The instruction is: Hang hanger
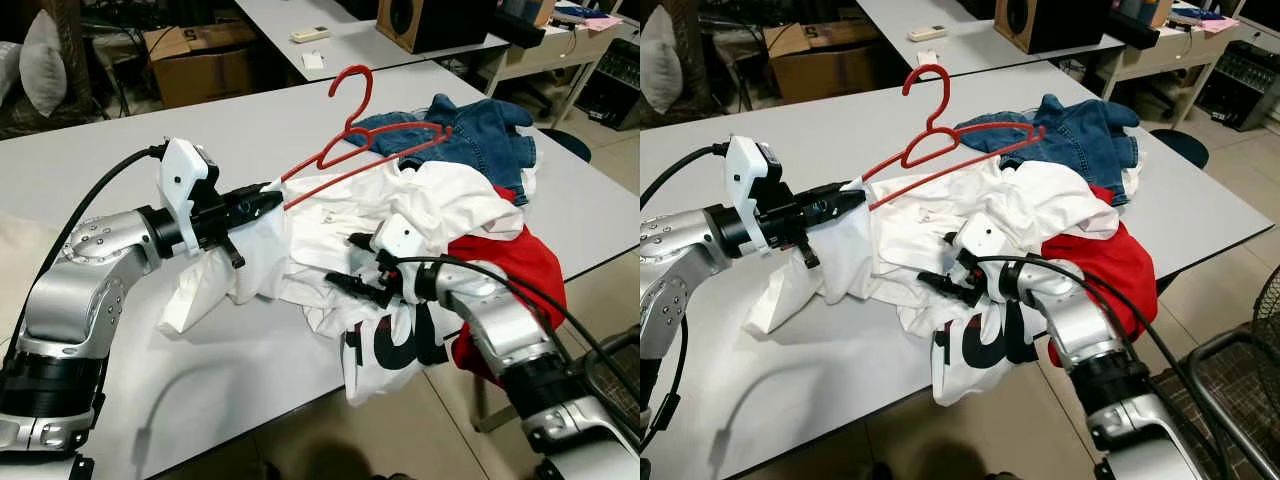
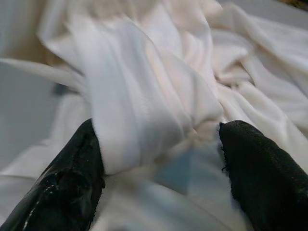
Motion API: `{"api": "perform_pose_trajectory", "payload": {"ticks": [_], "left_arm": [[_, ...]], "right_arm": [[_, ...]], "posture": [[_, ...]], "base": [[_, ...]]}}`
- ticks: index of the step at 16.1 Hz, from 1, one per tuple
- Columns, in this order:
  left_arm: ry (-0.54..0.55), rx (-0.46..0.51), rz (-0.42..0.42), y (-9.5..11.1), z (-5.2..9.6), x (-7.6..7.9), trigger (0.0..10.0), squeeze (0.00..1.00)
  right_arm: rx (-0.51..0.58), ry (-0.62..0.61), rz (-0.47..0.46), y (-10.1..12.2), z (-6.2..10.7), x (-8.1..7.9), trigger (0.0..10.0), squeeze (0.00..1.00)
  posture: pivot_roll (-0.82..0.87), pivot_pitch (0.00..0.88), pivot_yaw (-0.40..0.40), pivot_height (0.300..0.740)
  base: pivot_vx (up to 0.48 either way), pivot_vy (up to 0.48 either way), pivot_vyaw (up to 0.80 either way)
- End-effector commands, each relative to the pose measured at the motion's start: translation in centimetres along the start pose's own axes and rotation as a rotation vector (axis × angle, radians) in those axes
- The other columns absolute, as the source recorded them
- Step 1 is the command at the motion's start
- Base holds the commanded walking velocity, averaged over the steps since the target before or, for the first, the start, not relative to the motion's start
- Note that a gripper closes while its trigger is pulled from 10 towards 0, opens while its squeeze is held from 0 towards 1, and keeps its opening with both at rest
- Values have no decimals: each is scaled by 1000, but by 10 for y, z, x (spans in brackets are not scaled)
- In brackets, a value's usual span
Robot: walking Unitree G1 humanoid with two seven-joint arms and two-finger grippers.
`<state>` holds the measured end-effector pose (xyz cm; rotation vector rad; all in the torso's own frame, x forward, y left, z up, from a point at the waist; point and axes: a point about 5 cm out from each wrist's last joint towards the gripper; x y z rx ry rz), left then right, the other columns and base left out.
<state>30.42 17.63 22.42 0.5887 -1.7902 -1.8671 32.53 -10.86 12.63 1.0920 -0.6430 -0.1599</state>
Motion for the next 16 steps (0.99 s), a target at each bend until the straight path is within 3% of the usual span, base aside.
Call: {"api": "perform_pose_trajectory", "payload": {"ticks": [1,2,3,4,5,6,16], "left_arm": [[-1,12,-19,5,4,0,0,0],[-1,12,-20,5,4,0,0,0],[-1,12,-21,6,5,0,0,0],[-1,12,-22,6,5,0,0,0],[-2,12,-22,6,5,0,0,0],[-2,13,-22,6,5,0,0,0],[0,6,-30,5,6,-3,0,0]], "right_arm": [[-9,-17,13,2,0,6,10000,0],[-12,-12,12,2,0,6,10000,0],[-20,-9,19,0,-1,5,9216,0],[-8,-22,6,-1,-2,6,3961,0],[0,-30,-2,-1,-3,7,2784,0],[15,-44,-19,-1,-4,7,0,0],[39,-61,-15,0,-1,14,0,0]], "posture": [[84,98,8,740],[86,99,7,740],[87,98,5,740],[89,97,3,740],[90,95,1,740],[90,93,0,740],[86,79,1,740]], "base": [[0,0,0],[0,0,0],[0,0,0],[0,0,0],[0,0,0],[0,0,0],[0,0,0]]}}
Point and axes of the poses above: a point about 5 cm out from each wrist's last joint towards the gripper, its own z axis pointing back from the gripper into the wrist, its own y axis along the axis of the wrist's last joint, x = y × z, and after that the axes turned 12 degrees about z, right-handed
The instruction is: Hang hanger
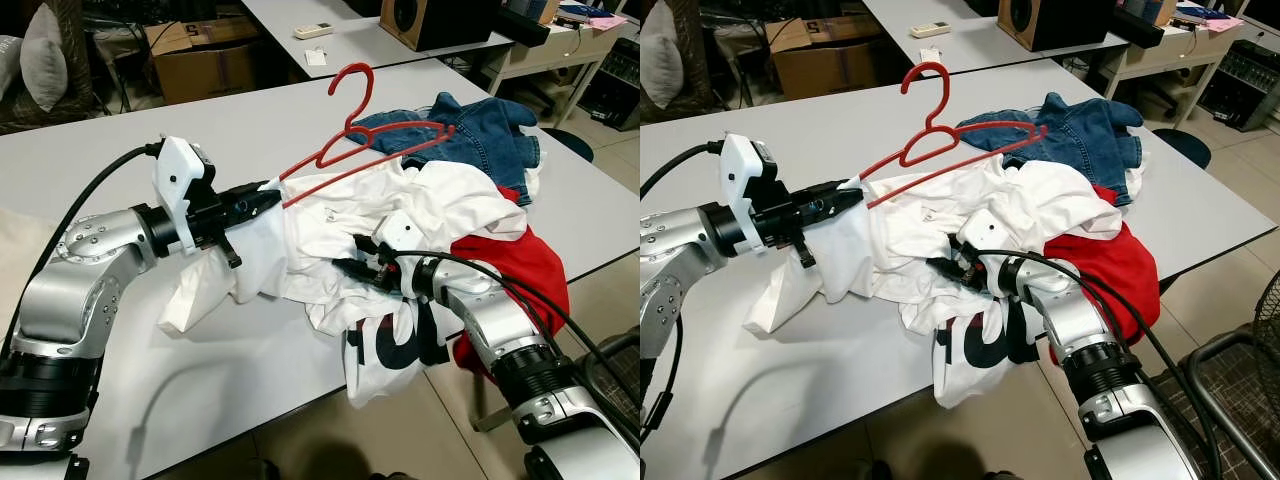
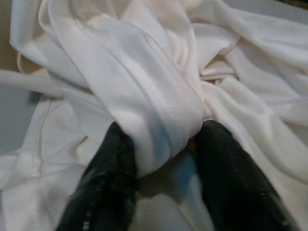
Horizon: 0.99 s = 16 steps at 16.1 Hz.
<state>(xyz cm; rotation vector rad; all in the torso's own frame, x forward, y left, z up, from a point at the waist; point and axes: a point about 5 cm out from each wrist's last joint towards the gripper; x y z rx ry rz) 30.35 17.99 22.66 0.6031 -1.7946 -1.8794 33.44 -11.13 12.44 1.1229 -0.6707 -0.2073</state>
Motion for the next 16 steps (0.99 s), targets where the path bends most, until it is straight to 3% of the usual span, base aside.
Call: {"api": "perform_pose_trajectory", "payload": {"ticks": [1,5,8,13,14,15,16], "left_arm": [[8,6,-16,3,4,-2,0,0],[29,10,-31,4,7,-7,0,0],[46,23,-46,5,13,-12,0,0],[-4,123,-58,16,19,-14,0,0],[-4,128,-59,16,20,-15,0,0],[11,124,-63,15,18,-17,0,0],[12,124,-64,14,14,-17,0,0]], "right_arm": [[30,-18,20,7,6,7,0,0],[78,-35,-4,14,19,11,0,0],[73,-131,-82,13,46,25,0,0],[45,-441,-263,-6,99,65,0,0],[43,-475,-275,-7,110,71,0,0],[79,-389,-239,0,109,63,0,0],[103,-311,-212,6,103,51,7451,0]], "posture": [[86,79,1,740],[73,58,9,740],[62,42,14,740],[28,12,37,740],[24,8,37,740],[24,8,37,740],[24,8,37,740]], "base": [[0,0,0],[0,0,0],[0,0,0],[0,0,0],[0,0,0],[0,0,0],[0,0,0]]}}
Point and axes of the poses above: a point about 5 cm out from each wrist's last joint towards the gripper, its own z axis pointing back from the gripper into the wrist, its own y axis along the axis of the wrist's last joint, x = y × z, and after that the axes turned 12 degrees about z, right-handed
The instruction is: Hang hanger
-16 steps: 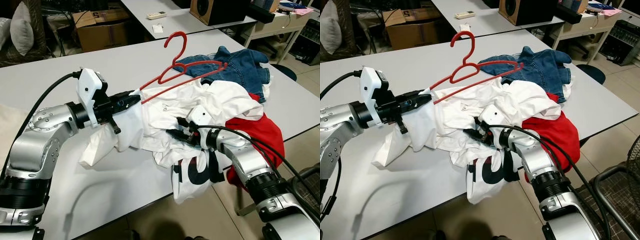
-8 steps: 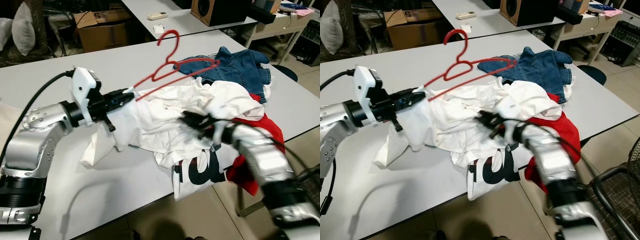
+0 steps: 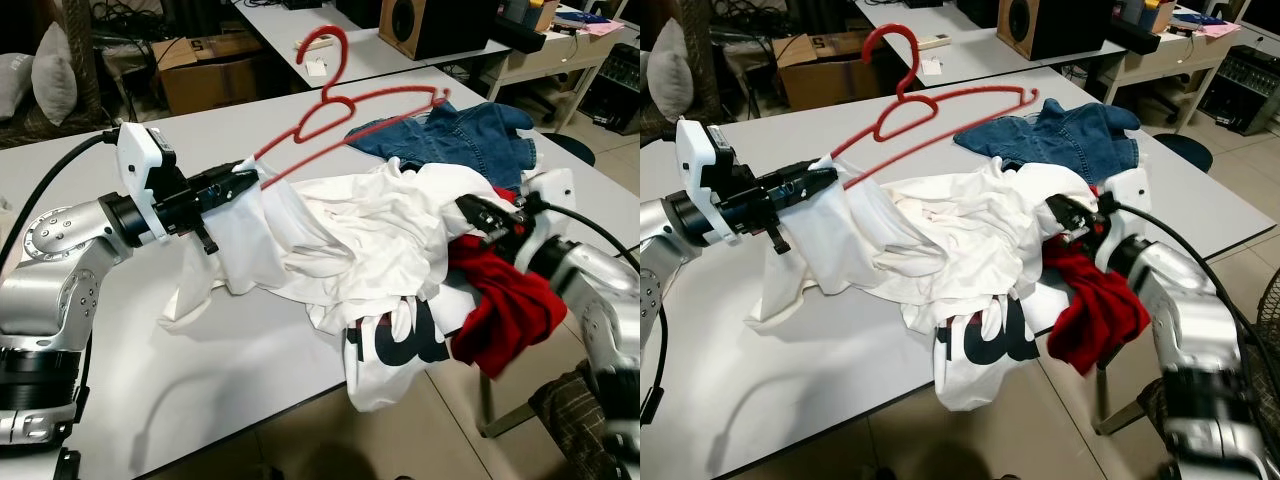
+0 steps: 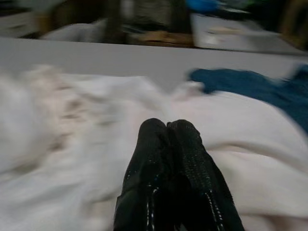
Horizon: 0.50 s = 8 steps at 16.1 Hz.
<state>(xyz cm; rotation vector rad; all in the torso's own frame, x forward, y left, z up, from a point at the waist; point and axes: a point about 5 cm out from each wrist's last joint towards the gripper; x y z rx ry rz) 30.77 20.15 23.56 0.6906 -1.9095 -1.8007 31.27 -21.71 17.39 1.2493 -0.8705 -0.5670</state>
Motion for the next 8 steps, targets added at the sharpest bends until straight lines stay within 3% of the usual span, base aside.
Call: {"api": "perform_pose_trajectory", "payload": {"ticks": [1,2,3,5,8], "left_arm": [[-7,7,-25,4,-5,1,0,0],[-18,-1,-21,1,-7,4,0,0],[-32,-13,-16,-2,-10,7,0,0],[-34,-42,-13,-8,-13,10,0,0],[-45,-48,-10,-9,-16,11,0,0]], "right_arm": [[23,86,12,5,-7,-17,10000,0],[46,105,-5,5,-12,-24,10000,769],[76,123,-37,7,-20,-34,10000,1000],[78,190,-62,5,-39,-53,10000,1000],[73,210,-89,1,-60,-57,10000,1000]], "posture": [[26,6,38,740],[26,6,38,740],[29,8,41,740],[30,10,44,740],[39,13,44,740]], "base": [[0,0,0],[0,0,0],[0,0,0],[0,0,0],[0,0,0]]}}
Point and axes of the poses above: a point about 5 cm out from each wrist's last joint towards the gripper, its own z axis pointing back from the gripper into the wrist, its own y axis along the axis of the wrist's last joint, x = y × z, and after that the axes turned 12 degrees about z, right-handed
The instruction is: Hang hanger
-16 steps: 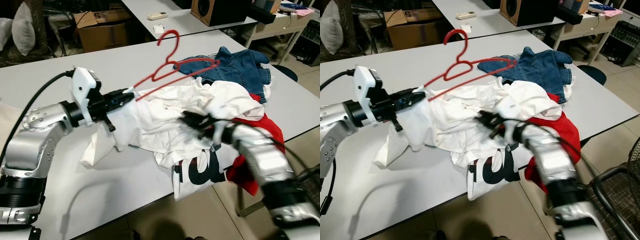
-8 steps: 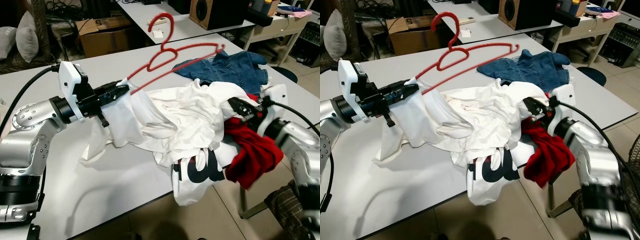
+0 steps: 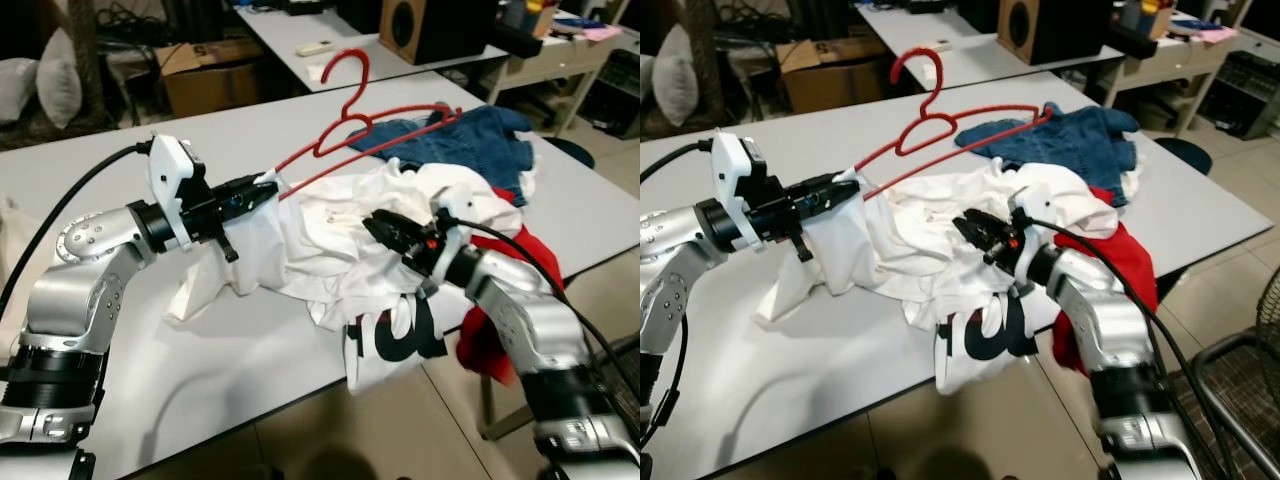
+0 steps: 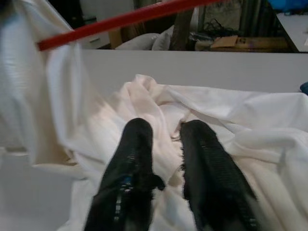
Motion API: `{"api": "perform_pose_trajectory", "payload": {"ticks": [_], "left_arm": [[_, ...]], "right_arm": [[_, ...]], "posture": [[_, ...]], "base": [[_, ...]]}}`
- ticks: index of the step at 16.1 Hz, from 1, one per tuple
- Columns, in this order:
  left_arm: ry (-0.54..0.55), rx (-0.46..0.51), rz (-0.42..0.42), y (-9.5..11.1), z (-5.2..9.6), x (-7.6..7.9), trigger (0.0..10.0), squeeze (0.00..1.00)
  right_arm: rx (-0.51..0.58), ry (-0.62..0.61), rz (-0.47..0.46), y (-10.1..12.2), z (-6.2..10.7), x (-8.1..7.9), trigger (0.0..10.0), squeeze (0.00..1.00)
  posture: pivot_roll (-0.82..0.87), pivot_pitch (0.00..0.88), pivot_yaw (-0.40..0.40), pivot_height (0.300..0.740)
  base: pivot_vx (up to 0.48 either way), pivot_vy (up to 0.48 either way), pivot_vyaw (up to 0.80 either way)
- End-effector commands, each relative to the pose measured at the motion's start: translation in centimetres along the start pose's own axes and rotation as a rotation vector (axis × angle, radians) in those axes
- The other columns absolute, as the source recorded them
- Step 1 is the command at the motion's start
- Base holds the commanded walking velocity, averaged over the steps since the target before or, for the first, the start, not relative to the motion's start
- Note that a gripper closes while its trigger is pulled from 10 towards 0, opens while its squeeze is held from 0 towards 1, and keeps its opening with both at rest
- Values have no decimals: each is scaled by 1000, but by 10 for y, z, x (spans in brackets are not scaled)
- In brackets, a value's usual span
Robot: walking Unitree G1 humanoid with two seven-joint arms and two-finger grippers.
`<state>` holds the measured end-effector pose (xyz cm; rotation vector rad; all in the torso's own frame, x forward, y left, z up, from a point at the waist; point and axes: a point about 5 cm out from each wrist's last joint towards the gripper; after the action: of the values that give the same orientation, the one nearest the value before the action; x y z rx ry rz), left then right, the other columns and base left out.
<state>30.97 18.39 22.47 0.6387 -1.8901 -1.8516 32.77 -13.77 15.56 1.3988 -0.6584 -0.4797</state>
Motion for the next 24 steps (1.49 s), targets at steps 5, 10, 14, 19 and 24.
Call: {"api": "perform_pose_trajectory", "payload": {"ticks": [5,10,14,19,24], "left_arm": [[-12,-15,-22,3,-3,4,0,0],[-17,-16,-18,3,-4,5,0,0],[-21,-14,-17,4,-5,6,0,0],[-14,-8,-18,5,-4,5,0,0],[-21,-12,-17,5,-5,5,0,0]], "right_arm": [[-48,102,53,-6,-20,-3,10000,1000],[-200,114,202,-22,-28,-3,10000,0],[-195,214,193,-24,-33,-9,10000,0],[-45,241,156,-9,-34,-13,10000,0],[-187,274,233,-29,-29,-14,10000,0]], "posture": [[52,15,36,740],[54,22,37,740],[54,25,33,740],[60,28,25,740],[59,26,32,740]], "base": [[0,0,0],[0,0,0],[0,0,0],[0,0,0],[0,0,0]]}}
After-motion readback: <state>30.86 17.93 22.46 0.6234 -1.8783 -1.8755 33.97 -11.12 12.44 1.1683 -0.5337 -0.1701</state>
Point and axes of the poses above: a point about 5 cm out from each wrist's last joint towards the gripper, its own z axis pointing back from the gripper into the wrist, its own y axis along the axis of the wrist's last joint, x = y × z, and after that the axes turned 12 degrees about z, right-handed
